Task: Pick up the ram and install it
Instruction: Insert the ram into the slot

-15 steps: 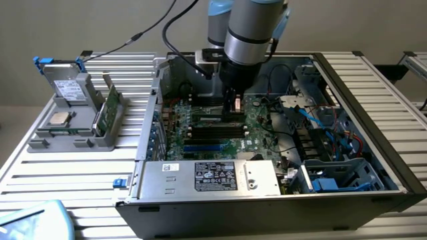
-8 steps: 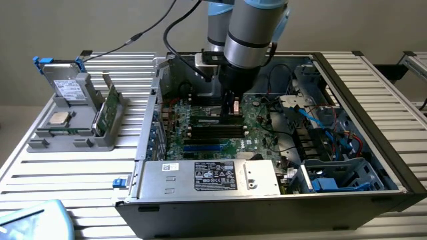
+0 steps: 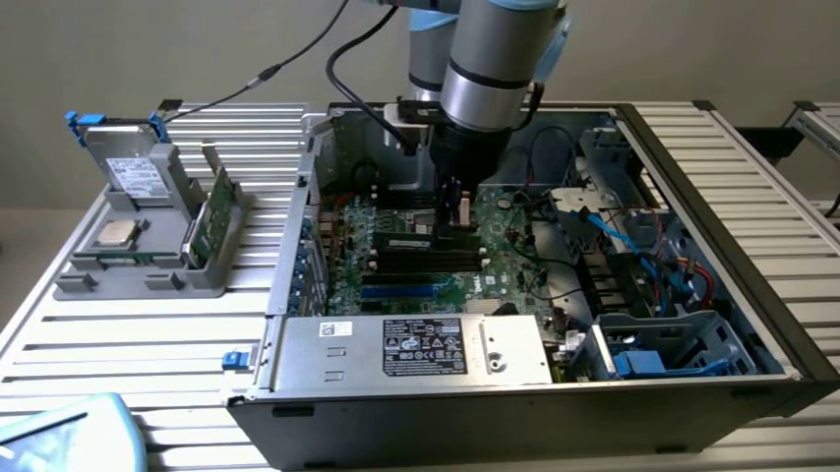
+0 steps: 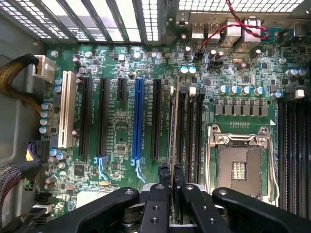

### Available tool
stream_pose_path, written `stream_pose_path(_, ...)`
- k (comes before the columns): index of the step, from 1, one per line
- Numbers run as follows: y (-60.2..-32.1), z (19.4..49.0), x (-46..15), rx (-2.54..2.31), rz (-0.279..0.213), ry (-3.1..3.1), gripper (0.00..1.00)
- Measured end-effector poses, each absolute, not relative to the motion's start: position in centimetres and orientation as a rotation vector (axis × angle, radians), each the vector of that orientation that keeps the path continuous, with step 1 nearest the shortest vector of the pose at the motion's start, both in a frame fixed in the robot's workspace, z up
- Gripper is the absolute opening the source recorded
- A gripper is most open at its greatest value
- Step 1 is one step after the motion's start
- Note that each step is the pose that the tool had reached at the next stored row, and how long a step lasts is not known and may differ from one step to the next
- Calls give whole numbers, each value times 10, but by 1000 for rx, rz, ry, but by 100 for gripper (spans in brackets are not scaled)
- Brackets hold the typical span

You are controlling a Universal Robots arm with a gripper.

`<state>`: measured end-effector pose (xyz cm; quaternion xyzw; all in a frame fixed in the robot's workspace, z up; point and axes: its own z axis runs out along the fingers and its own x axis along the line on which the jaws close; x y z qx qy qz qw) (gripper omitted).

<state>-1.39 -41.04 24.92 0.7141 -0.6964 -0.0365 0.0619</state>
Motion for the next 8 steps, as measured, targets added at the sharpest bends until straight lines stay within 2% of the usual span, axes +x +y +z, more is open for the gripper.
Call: stream_pose_path(8, -403, 247, -14, 2173, -51, -2097, 13)
